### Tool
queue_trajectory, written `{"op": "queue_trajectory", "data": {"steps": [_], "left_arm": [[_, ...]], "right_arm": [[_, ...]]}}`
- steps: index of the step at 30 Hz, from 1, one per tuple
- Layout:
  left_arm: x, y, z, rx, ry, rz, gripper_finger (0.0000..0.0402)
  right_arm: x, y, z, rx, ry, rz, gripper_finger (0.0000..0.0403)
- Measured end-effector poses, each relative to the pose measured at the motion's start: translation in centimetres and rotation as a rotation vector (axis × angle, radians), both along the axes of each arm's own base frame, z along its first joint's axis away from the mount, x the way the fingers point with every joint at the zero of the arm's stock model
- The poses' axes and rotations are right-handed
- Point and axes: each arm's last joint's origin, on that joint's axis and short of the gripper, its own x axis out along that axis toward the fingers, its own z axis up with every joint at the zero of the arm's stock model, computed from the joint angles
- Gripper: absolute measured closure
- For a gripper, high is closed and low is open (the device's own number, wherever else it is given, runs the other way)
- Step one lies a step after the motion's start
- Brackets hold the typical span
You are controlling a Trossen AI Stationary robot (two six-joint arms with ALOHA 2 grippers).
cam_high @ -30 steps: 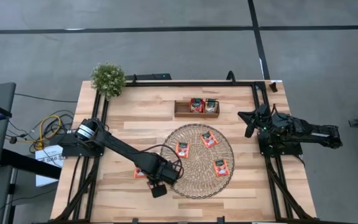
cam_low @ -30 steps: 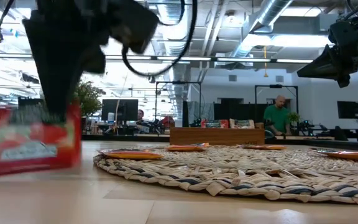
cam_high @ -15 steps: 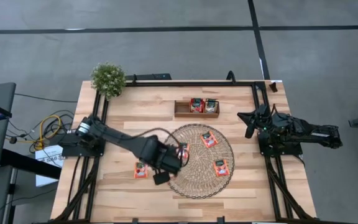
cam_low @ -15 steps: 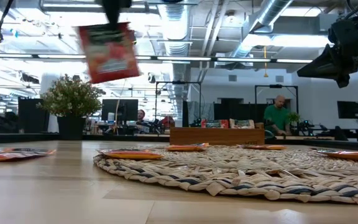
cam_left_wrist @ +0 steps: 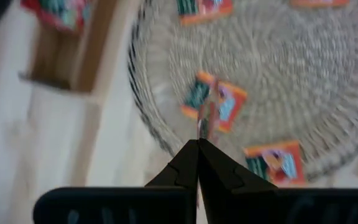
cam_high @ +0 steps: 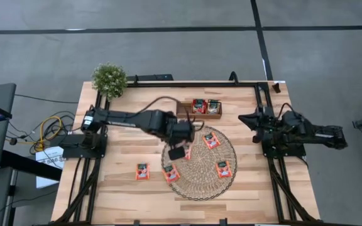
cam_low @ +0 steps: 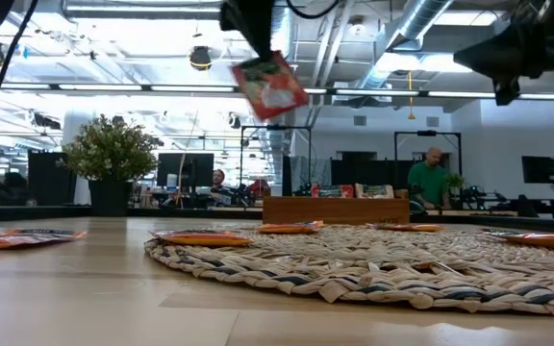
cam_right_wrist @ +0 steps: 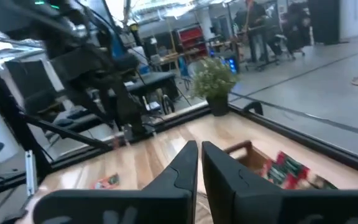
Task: Pick & Place Tea
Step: Put the red tea bag into the middle section of the wooden organizer
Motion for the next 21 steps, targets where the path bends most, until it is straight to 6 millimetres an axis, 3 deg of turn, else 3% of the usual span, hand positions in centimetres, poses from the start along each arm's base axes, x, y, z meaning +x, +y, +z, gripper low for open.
{"op": "queue_trajectory", "data": {"steps": [10, 21], "left_arm": [[1.7, 5.3, 0.6, 0.059, -0.114, -0.121, 0.0401], [2.1, 7.8, 0.9, 0.110, -0.153, -0.182, 0.0401]], "right_arm": [[3.8, -0.1, 0.7, -0.028, -0.020, 0.034, 0.0311], [9.8, -0.5, 2.4, -0.075, 0.139, 0.062, 0.0231]]}}
